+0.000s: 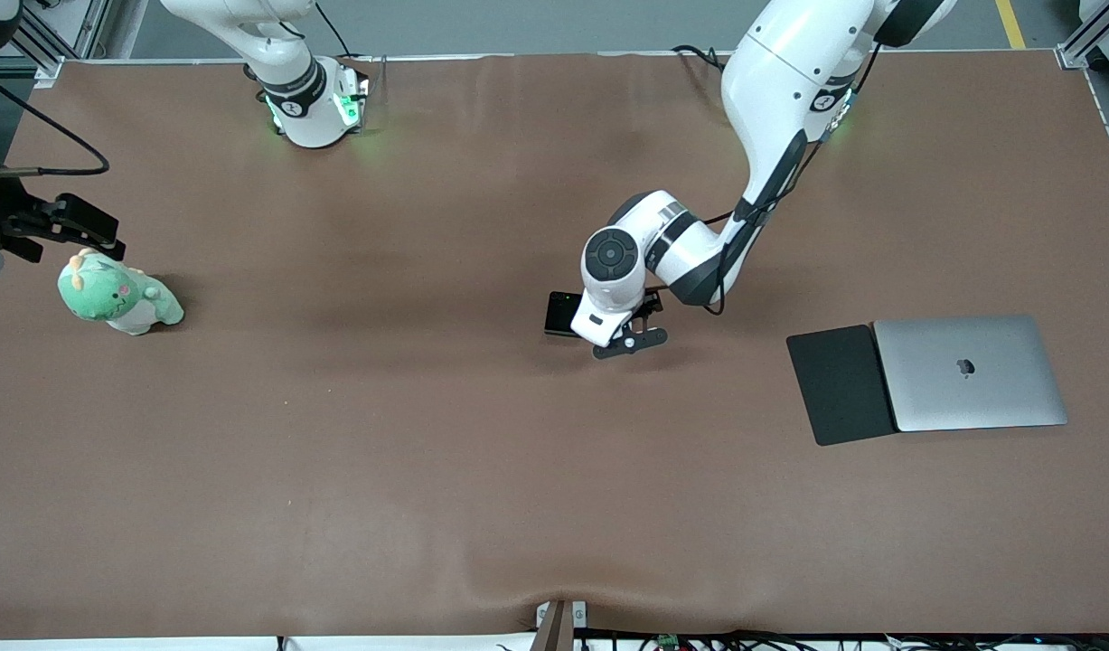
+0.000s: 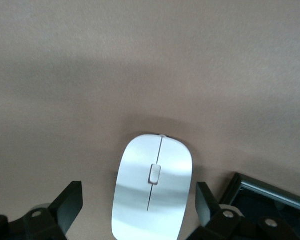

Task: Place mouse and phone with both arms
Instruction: 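Close the left gripper on the white mouse and lift it, then carry the mouse to the pad while the right gripper reaches the phone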

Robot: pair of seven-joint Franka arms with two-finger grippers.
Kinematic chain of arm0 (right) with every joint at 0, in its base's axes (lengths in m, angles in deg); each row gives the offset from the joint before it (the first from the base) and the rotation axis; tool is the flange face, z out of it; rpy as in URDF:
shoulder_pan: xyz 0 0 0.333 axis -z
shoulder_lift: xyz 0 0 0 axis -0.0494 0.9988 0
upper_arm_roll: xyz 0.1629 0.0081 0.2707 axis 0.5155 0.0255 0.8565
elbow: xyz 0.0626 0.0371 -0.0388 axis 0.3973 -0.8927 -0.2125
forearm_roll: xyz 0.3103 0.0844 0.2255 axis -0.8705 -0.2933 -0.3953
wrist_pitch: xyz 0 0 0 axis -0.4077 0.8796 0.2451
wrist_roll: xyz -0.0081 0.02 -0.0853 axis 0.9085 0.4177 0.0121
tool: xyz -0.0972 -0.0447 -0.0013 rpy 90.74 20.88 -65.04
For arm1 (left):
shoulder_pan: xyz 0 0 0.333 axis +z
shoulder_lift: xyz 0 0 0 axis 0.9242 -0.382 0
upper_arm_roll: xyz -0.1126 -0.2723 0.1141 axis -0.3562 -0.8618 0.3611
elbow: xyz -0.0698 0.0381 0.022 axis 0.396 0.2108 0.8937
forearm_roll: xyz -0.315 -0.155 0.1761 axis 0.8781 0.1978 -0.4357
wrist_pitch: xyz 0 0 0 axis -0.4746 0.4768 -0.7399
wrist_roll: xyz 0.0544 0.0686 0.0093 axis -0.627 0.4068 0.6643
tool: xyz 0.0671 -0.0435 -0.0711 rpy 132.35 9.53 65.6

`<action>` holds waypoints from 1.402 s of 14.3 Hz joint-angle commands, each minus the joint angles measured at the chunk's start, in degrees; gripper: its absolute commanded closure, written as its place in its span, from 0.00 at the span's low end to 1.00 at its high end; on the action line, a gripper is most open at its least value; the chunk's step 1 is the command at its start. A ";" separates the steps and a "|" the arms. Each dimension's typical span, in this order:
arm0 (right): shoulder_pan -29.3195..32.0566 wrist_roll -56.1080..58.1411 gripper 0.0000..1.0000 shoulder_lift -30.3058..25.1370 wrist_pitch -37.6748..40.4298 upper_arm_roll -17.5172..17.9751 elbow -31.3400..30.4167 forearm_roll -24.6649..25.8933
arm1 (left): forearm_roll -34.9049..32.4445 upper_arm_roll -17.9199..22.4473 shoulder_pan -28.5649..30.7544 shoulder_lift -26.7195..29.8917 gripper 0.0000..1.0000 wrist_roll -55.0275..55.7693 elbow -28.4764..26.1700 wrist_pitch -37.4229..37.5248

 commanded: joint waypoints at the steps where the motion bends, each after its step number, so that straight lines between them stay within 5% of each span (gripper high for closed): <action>1: 2.07 0.55 0.00 -0.21 0.99 0.71 0.10 -1.25 | -1.69 0.06 -0.68 0.41 0.00 1.98 -1.35 -2.02; 9: 1.02 0.82 0.00 1.37 0.21 0.44 0.19 -0.98 | -1.78 0.23 -1.65 -0.47 0.00 2.15 -2.41 -2.64; 13: 0.40 0.82 0.00 1.73 0.20 0.88 0.28 -1.51 | -1.78 0.15 -1.30 0.14 0.47 2.15 -2.84 -2.64; 16: -1.88 0.12 0.00 3.47 -0.85 1.84 0.37 -1.51 | -1.78 0.14 -0.42 3.12 0.96 2.06 -4.69 -2.38; 20: -1.88 -5.83 0.00 6.02 -3.57 8.86 0.28 -1.51 | -1.78 0.06 0.63 7.87 1.00 1.19 -8.10 -1.85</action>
